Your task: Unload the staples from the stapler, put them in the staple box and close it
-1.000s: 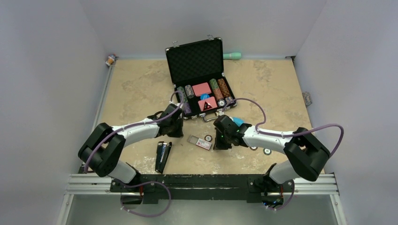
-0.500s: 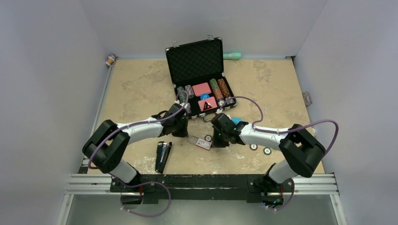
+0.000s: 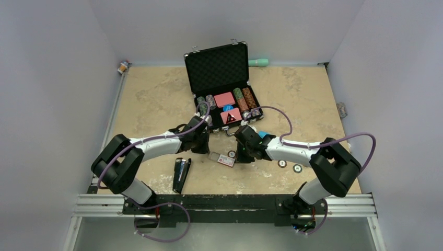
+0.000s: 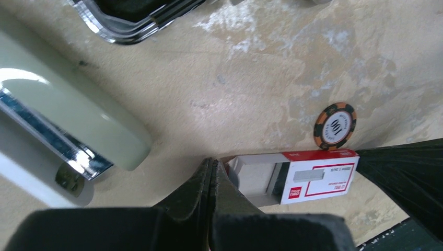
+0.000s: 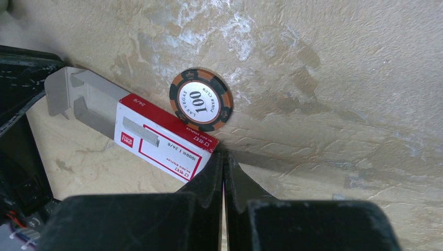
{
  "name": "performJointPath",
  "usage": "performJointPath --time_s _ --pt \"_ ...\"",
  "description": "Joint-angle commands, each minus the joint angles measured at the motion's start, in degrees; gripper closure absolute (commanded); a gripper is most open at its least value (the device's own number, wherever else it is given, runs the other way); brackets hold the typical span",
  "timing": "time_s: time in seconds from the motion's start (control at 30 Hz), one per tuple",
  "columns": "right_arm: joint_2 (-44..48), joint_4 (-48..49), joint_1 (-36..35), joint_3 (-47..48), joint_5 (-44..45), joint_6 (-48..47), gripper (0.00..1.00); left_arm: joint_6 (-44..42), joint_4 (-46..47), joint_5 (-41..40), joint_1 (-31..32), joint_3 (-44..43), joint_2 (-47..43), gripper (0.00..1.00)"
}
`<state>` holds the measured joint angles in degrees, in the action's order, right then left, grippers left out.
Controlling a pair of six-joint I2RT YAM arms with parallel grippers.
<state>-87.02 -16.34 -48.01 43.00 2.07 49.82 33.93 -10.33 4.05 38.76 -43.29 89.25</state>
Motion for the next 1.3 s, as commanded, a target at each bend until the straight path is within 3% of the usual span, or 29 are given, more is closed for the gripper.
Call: performJointPath --time_s 0.0,0.27,0.63,1.27 --pt "0.2 -0.2 -0.4 1.4 1.9 -0.7 1.0 0.6 -5.4 -6.1 0.3 0.4 -3.6 1.0" --pt "0.6 -0.3 -0.4 0.6 1.7 -0.5 1.0 0.6 -9.0 -7.1 0.3 -2.8 -2.2 1.0" --pt "-0.8 0.3 -0.5 1.5 1.5 -0.8 1.0 1.4 -3.1 1.6 0.9 -0.4 -0.2 1.0" --pt "-2.7 -0.5 -0.7 4.4 1.8 -1.5 1.0 4.3 1.1 5.0 2.2 1.6 1.8 1.0"
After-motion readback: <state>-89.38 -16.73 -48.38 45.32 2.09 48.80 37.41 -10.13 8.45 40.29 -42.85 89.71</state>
